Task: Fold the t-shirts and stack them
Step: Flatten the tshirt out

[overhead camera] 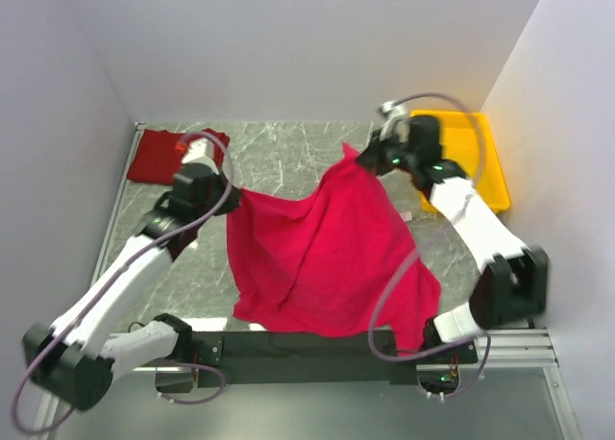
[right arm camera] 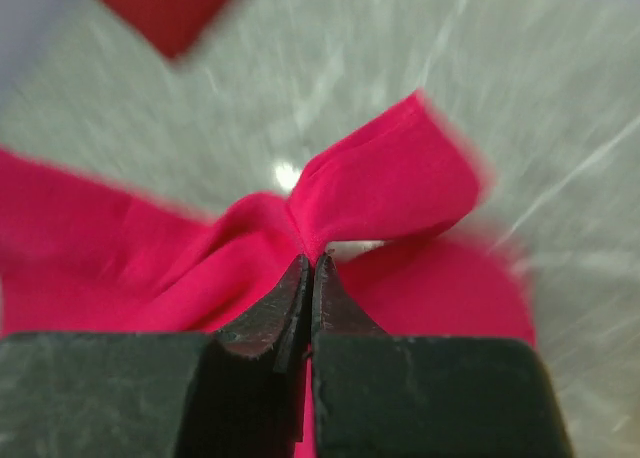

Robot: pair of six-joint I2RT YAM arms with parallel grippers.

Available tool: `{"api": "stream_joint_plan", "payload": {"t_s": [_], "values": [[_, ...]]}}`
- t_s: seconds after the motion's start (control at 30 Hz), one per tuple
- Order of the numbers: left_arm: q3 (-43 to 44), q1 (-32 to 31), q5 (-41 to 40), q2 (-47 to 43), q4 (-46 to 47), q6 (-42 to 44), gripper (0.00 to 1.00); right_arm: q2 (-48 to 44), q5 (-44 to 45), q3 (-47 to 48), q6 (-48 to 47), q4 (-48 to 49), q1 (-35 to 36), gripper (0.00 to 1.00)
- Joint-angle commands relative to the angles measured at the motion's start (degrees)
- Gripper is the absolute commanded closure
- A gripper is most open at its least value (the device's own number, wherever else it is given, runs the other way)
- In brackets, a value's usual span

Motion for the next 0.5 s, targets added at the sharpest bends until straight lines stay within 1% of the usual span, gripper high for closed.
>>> {"api": "stream_joint_plan", "payload": {"t_s": [0.0,0.03,0.07,0.1,0.13,0.2,0.37,0.43,0.47], "values": [[-5.04,1.54,1.63,4.78,5.47,-0.62,0.99,6.21,4.15,0.14,-5.25,-1.43,4.17,1.0],[-6.38,2.5,1.72,7.49,6.62,-0.88,0.99,8.14,5.37,0.49,-5.25,-1.34,4.88,1.0],[-7.78,3.12,2.33,8.91,7.76,-1.15,0.99,11.64,6.51,0.85,-5.16,-0.99,5.49,1.0],[-10.06,3.74,3.38,10.23,8.73,-1.06,0.99,13.24,7.22,1.98,-5.24,-0.55,6.11,1.0],[-10.86,4.87,3.65,12.94,10.48,-1.15,0.99,14.74,8.01,2.69,-5.51,-0.55,6.81,1.0],[-12.53,5.76,4.88,15.42,12.25,-0.54,0.99,18.87,9.68,5.14,-6.12,-1.16,7.43,1.0],[-11.93,8.92,7.34,24.12,15.68,0.69,0.99,24.68,10.92,8.32,-6.04,-1.69,7.61,1.0],[-11.14,9.63,7.78,26.75,15.95,0.96,0.97,25.12,10.75,8.58,-6.12,-1.43,7.61,1.0],[-10.27,9.81,7.87,27.46,16.12,1.22,0.94,25.12,10.4,8.41,-6.21,-1.08,7.7,1.0]]}}
